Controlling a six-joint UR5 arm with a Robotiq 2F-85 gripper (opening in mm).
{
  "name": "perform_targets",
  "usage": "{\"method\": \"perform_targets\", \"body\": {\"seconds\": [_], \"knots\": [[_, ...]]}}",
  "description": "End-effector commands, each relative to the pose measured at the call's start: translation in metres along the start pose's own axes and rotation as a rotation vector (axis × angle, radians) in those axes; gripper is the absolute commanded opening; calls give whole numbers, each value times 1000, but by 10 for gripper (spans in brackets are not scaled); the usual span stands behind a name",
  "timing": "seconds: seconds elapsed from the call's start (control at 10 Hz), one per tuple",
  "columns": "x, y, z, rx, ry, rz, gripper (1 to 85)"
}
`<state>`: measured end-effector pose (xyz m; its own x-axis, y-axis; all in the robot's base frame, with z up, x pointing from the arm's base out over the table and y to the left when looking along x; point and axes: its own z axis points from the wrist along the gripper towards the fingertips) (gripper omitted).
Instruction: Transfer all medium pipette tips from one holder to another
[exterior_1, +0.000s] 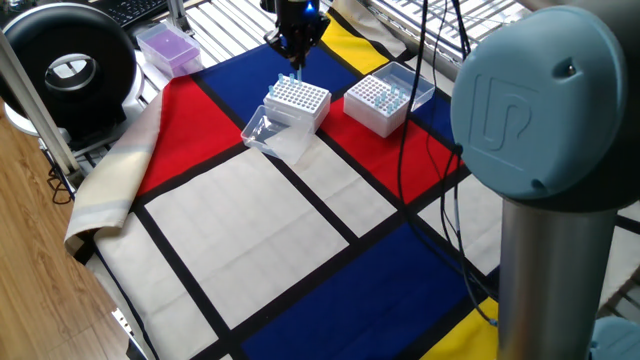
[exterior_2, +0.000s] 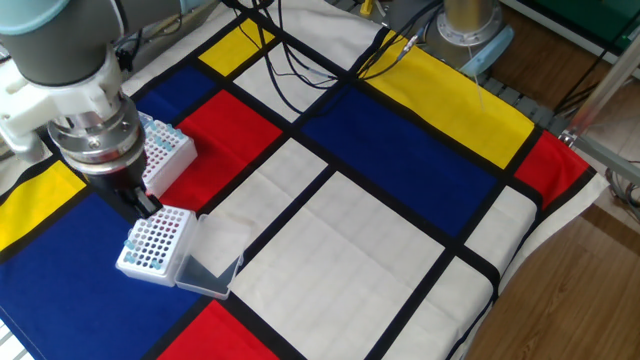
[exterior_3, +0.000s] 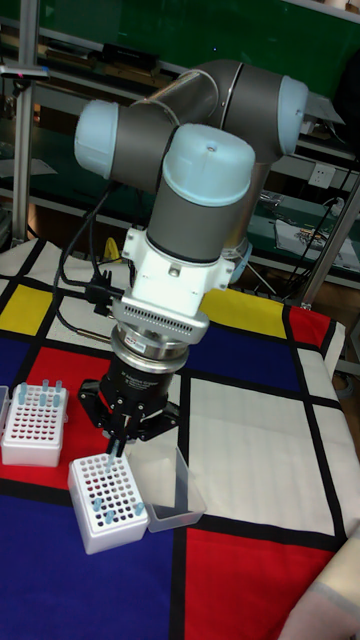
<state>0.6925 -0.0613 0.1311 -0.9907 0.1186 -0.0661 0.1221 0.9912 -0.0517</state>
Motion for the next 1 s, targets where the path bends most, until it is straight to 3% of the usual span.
{"method": "perform_targets", "body": {"seconds": [0.0,0.4,0.9], "knots": [[6,-24,-8,10,24,-18,13],[15,-70,-11,14,29,-77,13],[14,-109,9,-4,-1,-133,13]]}}
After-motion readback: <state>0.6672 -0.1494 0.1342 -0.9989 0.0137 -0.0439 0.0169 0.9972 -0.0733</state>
